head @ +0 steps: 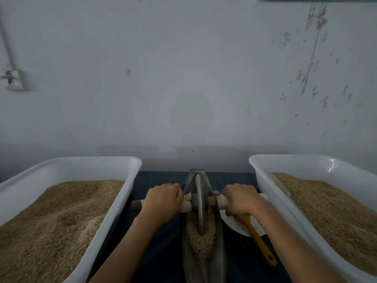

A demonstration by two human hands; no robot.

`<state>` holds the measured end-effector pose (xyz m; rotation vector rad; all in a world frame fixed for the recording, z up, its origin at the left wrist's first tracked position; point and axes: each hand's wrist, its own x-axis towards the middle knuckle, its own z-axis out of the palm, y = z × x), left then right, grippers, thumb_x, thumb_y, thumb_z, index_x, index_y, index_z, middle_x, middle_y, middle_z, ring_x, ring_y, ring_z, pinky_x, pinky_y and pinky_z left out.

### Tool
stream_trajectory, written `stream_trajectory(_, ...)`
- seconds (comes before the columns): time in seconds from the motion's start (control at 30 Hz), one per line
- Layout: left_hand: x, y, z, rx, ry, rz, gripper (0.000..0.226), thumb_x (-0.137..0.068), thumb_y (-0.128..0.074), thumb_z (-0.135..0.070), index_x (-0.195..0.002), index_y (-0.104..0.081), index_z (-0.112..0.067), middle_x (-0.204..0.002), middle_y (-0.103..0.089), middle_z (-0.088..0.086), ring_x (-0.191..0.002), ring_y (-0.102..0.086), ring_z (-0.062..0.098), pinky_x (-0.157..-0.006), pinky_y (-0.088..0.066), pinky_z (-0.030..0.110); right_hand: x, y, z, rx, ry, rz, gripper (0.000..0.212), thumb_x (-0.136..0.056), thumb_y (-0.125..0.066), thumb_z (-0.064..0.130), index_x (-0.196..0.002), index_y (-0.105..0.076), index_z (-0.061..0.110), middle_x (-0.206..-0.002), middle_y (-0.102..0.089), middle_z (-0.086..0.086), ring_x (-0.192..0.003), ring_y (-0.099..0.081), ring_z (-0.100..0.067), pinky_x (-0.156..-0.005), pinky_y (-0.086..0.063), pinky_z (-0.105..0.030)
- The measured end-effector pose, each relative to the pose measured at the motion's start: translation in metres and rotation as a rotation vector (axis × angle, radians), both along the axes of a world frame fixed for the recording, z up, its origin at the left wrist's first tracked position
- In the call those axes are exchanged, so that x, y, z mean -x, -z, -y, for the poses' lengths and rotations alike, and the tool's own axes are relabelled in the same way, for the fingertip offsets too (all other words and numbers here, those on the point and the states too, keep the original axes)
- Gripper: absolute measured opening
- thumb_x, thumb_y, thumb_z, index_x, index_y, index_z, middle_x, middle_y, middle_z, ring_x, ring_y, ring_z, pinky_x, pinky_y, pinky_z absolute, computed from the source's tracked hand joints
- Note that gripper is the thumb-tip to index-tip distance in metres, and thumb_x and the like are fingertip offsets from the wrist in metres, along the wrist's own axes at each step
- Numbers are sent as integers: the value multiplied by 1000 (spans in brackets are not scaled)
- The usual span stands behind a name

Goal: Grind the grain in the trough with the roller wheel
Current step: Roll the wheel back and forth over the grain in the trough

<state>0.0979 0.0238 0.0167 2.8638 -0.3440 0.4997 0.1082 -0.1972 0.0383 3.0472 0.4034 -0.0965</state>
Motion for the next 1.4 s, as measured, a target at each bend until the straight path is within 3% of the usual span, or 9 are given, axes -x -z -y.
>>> stream_trajectory(0.17, 5, -2, 0, -16, -63, 21, 47, -97, -31, -41, -63, -52, -16, -64, -53, -3, -59, -49, 14, -57, -33, 28, 11, 12, 5, -62, -32, 149, 12, -81, -63, 26, -93, -58, 24, -94, -65, 1, -85, -60, -18, -70, -40, -29)
stream_trajectory(0.27, 13, -3, -2, -183, -64, 112, 44, -99, -26, -43, -86, -60, -18, -79, -62, -3, -64, -50, 15, -59, -34, 27, 16, 24, 10, -146, -60, 290, 6, -83, -56, 26, -88, -52, 27, -91, -63, 4, -86, -60, -20, -67, -38, -32)
stream_trajectory(0.33, 19, -2, -2, -331, -2, 176, 31, -100, -29, -36, -103, -54, -19, -88, -62, -3, -71, -56, 16, -59, -36, 27, 22, 31, 11, -219, -104, 371, 11, -84, -55, 24, -87, -45, 28, -93, -61, 5, -88, -59, -21, -65, -34, -33)
stream_trajectory(0.57, 26, 1, 1, -371, 13, 167, 17, -97, -44, -26, -111, -48, -16, -103, -59, -2, -89, -60, 17, -70, -46, 28, 36, 35, 18, -188, -147, 479, 30, -89, -56, 40, -116, -51, 27, -107, -61, 3, -98, -59, -22, -74, -40, -34)
stream_trajectory(0.67, 26, 2, -2, -406, 22, 139, 25, -95, -50, -26, -116, -44, -15, -105, -57, 0, -90, -60, 18, -71, -48, 29, 36, 29, 15, -151, -160, 458, 28, -90, -55, 43, -112, -49, 27, -108, -62, 3, -98, -60, -21, -76, -42, -34)
stream_trajectory(0.93, 13, 6, -11, -548, -19, 151, 61, -94, -52, -27, -145, -23, -10, -120, -57, 4, -100, -59, 21, -73, -44, 30, 28, 31, 19, -117, -103, 417, 18, -88, -54, 21, -103, -46, 26, -98, -62, 3, -89, -60, -20, -69, -42, -33)
stream_trajectory(1.27, 14, 0, -17, -487, 2, 167, 25, -98, -41, -26, -119, -48, -14, -104, -61, 0, -82, -59, 17, -65, -43, 27, 18, 34, 27, -143, -74, 323, 16, -85, -57, 29, -92, -42, 31, -93, -63, 4, -83, -60, -19, -71, -47, -34)
stream_trajectory(1.33, 16, 1, -14, -361, -24, 201, 23, -99, -34, -31, -97, -55, -21, -85, -60, -5, -68, -53, 12, -57, -35, 24, 20, 34, 26, -132, -87, 341, 19, -85, -56, 26, -90, -39, 31, -94, -63, 3, -84, -60, -19, -70, -46, -34)
stream_trajectory(1.4, 18, 4, -7, -199, -11, 225, 32, -99, -30, -35, -71, -45, -27, -64, -50, -9, -54, -45, 7, -50, -26, 22, 21, 34, 23, -133, -107, 353, 18, -86, -56, 22, -93, -40, 29, -96, -63, 2, -86, -60, -20, -70, -43, -33)
